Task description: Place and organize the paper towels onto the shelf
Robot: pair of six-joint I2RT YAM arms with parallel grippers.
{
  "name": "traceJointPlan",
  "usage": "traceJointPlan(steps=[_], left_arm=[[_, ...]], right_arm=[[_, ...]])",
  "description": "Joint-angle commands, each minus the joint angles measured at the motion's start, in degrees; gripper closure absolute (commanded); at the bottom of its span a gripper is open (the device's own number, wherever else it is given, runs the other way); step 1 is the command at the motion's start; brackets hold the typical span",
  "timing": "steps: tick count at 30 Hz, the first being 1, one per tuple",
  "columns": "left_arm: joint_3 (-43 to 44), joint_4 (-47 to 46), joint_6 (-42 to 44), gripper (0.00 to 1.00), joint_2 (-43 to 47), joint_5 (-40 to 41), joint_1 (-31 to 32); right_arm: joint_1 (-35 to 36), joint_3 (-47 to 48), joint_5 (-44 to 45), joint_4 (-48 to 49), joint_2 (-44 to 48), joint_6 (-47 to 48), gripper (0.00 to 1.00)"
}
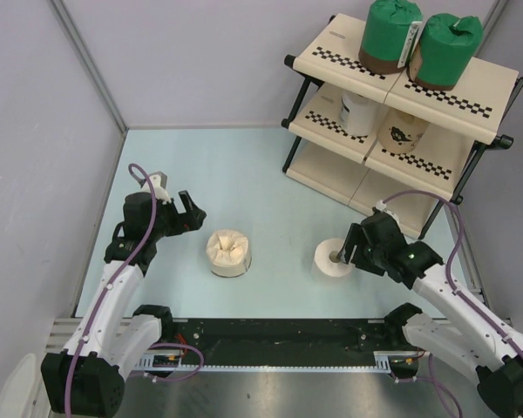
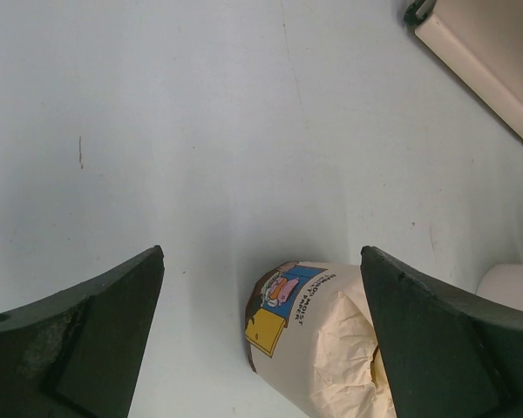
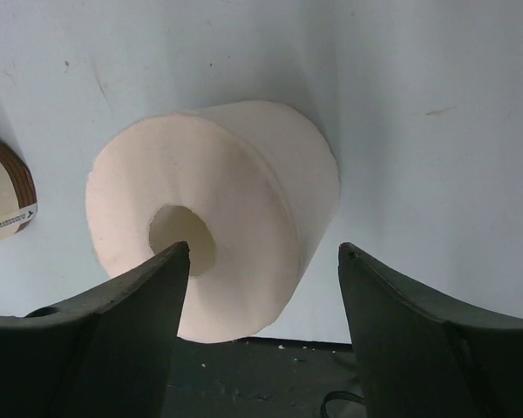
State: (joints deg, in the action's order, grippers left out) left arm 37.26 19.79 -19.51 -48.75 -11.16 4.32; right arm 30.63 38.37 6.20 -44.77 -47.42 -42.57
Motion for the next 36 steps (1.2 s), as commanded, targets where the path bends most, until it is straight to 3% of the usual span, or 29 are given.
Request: traceJointPlan(steps=[1,12,16,23,30,36], left_arm=[[0.4,-1.4,-0.5,0.0,0.3,-0.7,-0.4],[0.3,-1.2,-0.5,0.0,0.3,-0.7,-0.4],[0.3,-1.4,-0.5,0.0,0.2,-0.7,-0.4],[0.3,-1.4,-0.5,0.0,0.4,-0.6,-0.4],[0.3,-1.4,-0.5,0.0,0.5,-0.7,-0.4],[0.3,-1.5,-0.5,0.0,0.2,-0.7,-0.4]], right_arm=[[1.8,0.0,3.0,1.8,-0.8,-1.6,0.27],[3.6,-1.7,5.0,5.5,-4.8,-3.8,0.33],[4.3,-2.0,4.8,6.3,-5.5,-4.1,0.44],[4.3,-2.2,1.9,9.4,-5.2,-3.6,0.72],[4.3,-2.2,5.9,13.5,0.4,-4.5,0.8],[0.2,-2.1,7.5,20.1,2.9,-4.3,0.84]])
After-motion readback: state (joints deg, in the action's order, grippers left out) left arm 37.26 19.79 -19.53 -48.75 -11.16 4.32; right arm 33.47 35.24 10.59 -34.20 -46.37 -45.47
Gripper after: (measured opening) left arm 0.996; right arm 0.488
